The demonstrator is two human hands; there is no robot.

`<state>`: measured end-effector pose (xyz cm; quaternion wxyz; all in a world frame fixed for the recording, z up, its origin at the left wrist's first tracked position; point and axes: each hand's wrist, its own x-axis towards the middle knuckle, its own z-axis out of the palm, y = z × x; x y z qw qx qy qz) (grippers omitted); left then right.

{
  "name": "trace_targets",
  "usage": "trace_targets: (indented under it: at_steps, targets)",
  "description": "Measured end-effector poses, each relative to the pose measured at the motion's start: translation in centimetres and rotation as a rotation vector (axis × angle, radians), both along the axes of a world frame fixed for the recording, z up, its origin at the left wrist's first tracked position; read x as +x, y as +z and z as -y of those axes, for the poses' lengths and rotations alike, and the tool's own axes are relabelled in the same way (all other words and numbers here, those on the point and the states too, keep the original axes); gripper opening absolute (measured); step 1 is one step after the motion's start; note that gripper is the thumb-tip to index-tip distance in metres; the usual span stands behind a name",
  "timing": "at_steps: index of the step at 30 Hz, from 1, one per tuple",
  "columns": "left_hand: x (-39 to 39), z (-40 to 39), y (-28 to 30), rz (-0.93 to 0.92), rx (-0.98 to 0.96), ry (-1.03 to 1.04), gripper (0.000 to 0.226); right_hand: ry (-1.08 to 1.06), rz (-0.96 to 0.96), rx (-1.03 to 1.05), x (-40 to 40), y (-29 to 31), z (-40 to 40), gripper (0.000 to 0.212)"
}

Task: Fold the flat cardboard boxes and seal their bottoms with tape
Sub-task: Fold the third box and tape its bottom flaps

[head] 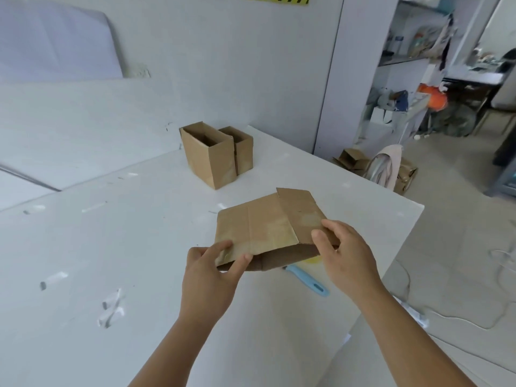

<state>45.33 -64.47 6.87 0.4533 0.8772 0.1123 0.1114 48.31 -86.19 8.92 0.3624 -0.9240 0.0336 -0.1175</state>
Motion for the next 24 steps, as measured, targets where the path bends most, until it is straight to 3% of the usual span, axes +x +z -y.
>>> trace_targets:
  at_steps: [8, 14, 22, 24]
  targets:
    - [3.7, 1.0, 1.6, -0.049, -0.044, 0.152, 0.058, 0.241, 0.015, 0.140, 5.9, 0.7, 0.1, 0.042]
    - [4.2, 4.9, 3.9, 0.104, -0.193, 0.424, 0.056, 0.432, 0.113, 0.175, 10.8, 1.4, 1.5, 0.022]
    - [1.9, 9.3, 4.5, 0.239, -0.216, 0.622, 0.026, 0.729, 0.090, 0.297, 12.6, 2.0, 2.9, 0.014]
    - [0.7, 9.8, 4.9, 0.239, -0.185, 0.634, 0.024, 0.788, 0.103, 0.307, 12.0, 1.7, 2.5, 0.023]
